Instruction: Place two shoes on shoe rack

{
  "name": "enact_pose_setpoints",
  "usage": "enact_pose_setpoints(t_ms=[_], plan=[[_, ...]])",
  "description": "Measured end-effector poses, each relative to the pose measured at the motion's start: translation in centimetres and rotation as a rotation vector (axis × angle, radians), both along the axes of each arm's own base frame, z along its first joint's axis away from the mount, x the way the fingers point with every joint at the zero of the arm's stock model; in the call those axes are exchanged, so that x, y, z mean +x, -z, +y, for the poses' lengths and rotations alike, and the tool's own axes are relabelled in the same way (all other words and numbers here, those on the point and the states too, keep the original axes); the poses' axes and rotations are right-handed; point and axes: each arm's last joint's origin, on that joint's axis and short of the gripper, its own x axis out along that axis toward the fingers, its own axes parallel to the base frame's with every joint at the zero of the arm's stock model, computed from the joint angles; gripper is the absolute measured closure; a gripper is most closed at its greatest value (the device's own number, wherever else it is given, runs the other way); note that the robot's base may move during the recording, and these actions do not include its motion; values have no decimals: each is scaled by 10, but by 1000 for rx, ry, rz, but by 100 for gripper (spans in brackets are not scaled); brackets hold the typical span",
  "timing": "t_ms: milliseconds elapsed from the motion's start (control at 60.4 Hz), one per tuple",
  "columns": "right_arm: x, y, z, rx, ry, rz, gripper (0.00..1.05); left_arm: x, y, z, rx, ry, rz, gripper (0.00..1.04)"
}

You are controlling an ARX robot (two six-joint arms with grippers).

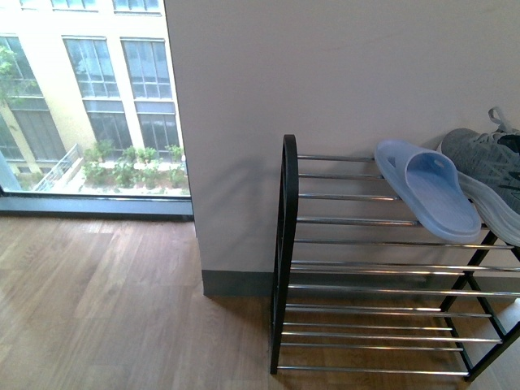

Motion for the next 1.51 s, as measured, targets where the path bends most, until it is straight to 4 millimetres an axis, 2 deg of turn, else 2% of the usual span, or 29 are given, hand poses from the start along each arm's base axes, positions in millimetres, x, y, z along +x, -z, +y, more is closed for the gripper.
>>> enact_pose_setpoints(t_ms=[199, 612, 645, 728, 976, 993, 1142, 1175, 1307, 1390, 1506], plan=[[-11, 3, 0, 0, 0, 9, 103, 0, 0, 0, 0, -1, 0, 103], [-12, 3, 0, 0, -2, 4, 103, 0, 0, 0, 0, 0, 0, 103], [-12, 3, 0, 0, -2, 4, 98, 0, 0, 0, 0, 0, 0, 103], [-12, 3, 0, 0, -2, 4, 79, 0, 0, 0, 0, 0, 0, 103], [-12, 3, 0, 0, -6, 3, 40, 0, 0, 0, 1, -3, 0, 103], [-12, 3, 0, 0, -5, 3, 35, 0, 0, 0, 1, -3, 0, 103], [-12, 3, 0, 0, -5, 3, 11, 0, 0, 0, 0, -1, 0, 103], [-12, 3, 0, 0, -5, 4, 8, 0, 0, 0, 0, -1, 0, 103], [-12, 3, 0, 1, 0, 4, 9, 0, 0, 0, -12, 17, -10, 103], [-12, 3, 0, 1, 2, 4, 9, 1, -5, -1, -115, 131, -64, 103], [-12, 3, 0, 1, 2, 4, 9, 9, -18, -4, -221, 175, -85, 103]])
